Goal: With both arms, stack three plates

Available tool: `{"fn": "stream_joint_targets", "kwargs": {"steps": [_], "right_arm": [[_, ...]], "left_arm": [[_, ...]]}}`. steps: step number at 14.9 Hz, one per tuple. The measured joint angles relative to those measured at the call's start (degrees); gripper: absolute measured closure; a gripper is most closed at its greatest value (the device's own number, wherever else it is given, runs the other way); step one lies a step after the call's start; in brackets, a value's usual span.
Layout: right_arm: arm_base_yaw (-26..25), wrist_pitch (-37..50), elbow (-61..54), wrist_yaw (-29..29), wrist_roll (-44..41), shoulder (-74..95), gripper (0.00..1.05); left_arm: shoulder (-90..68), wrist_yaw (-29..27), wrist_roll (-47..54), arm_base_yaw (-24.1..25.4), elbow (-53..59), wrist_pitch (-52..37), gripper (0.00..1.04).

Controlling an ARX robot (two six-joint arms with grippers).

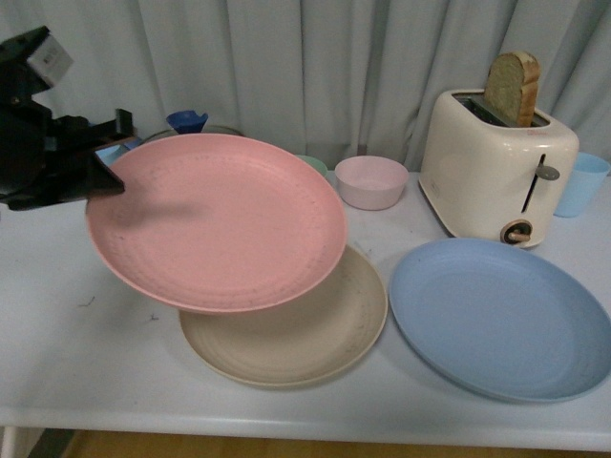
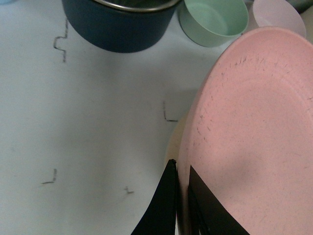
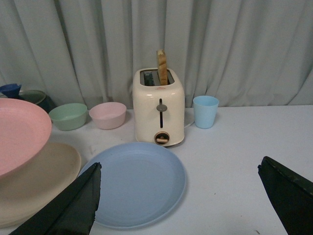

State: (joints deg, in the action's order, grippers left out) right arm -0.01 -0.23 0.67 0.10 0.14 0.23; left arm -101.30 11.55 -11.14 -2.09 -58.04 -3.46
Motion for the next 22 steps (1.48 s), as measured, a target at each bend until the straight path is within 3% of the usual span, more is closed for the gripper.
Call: {"fn": "stream_joint_targets", "kwargs": {"steps": [5,12,13,17,19,20,21,22], "right_arm": [[0.0,0.0,0.0,0.0,0.0,0.0,0.06],[0.0,0.0,0.0,0.0,0.0,0.0,0.06],[0.0,0.0,0.0,0.0,0.02,0.0,0.06],[0.0,0.02,0.0,0.0,0.02,0.0,0.06],[0.0,0.02,0.0,0.0,0.02,0.0,0.06],[0.0,0.02,0.0,0.0,0.02,0.0,0.06],[0.0,0.0,0.0,0.0,0.02,0.0,0.06],[0.0,-0.02,0.0,0.0,0.0,0.0,0.06]], "left_arm": [[-11.1,-2.73,-6.54,-3.78,-3.28,-0.22,1.02],[-17.33,-2.82,-8.17,-6.25,-5.27,-1.6,1.02],[-17.4,-2.75,-8.37,-6.25,-5.27,-1.97,0.97],[-13.68,-4.2,-6.51,-5.95,-1.44,-5.01,0.48],[-3.96,-8.66,-2.16,-5.84,4.79,-11.76,0.24],[8.04,-9.66,3.02,-5.57,12.48,-18.01,0.05],[17.73,-10.54,6.82,-5.46,20.11,-22.38,0.07],[21.64,-14.56,8.74,-5.77,26.12,-34.4,0.14]]}}
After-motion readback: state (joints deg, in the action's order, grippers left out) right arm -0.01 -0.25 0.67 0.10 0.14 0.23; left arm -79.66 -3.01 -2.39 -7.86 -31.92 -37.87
